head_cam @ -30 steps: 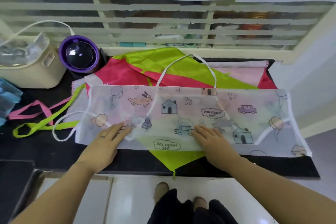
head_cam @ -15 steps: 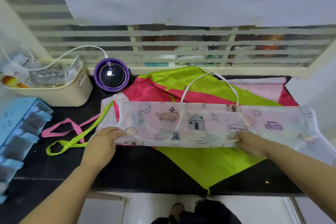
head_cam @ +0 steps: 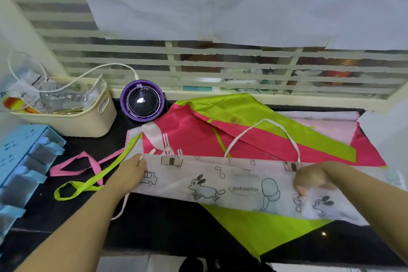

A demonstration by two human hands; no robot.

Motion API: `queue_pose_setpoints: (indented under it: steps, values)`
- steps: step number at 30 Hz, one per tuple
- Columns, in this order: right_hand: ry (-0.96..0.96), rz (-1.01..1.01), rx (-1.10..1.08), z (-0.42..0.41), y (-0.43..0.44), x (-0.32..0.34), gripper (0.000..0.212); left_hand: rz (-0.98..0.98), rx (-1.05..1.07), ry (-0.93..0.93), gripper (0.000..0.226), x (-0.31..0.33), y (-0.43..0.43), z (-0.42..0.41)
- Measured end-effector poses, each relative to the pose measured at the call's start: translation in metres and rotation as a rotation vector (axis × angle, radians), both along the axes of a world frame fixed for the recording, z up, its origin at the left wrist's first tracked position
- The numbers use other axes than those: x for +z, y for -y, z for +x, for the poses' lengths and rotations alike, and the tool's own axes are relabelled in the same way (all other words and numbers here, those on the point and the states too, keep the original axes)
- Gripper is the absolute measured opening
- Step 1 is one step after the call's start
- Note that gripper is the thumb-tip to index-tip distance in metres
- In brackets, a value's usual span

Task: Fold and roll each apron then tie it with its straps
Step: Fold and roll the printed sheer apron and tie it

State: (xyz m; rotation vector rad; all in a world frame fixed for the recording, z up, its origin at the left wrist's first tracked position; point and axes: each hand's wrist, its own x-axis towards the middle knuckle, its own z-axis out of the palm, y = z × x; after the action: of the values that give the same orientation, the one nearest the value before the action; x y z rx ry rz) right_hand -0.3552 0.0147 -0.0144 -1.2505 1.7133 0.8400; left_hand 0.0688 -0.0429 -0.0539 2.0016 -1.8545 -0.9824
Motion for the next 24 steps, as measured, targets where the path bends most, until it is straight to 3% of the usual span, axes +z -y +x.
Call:
queue_pose_setpoints:
  steps: [5,9,12,15,16,18,19,21,24]
  values:
    - [-0.04,-0.233,0.141,-0.006,0.02,-0.019,0.044,0.105,0.022,0.194,0.034,-0.02,0.016,-0.009]
    - [-0.016,-0.437,0.223,-0.012,0.028,-0.023,0.028,0.111,0.052,0.241,0.035,-0.029,0.024,-0.009]
    - [0.041,-0.44,0.177,-0.018,0.035,-0.024,0.038,0.118,0.062,0.286,0.032,-0.036,0.03,-0.007]
    - [0.071,-0.398,0.224,-0.026,0.051,-0.024,0.04,0.124,0.078,0.461,0.024,-0.036,0.031,-0.012]
    - [0.076,-0.392,0.253,-0.027,0.056,-0.026,0.037,0.058,0.108,0.519,0.024,-0.033,0.029,-0.02]
    - [0.08,-0.391,0.314,-0.029,0.065,-0.03,0.029,-0.29,0.119,0.573,0.032,-0.023,0.023,-0.047]
    - [0.081,-0.387,0.333,-0.03,0.068,-0.033,0.027,-0.466,0.037,0.553,0.036,-0.016,0.019,-0.068]
    - [0.092,-0.388,0.35,-0.029,0.071,-0.039,0.032,-0.637,-0.295,0.479,0.05,-0.009,0.009,-0.116]
    - [0.116,-0.423,0.326,-0.033,0.074,-0.047,0.035,-0.578,-0.764,0.541,0.047,-0.026,-0.007,-0.177]
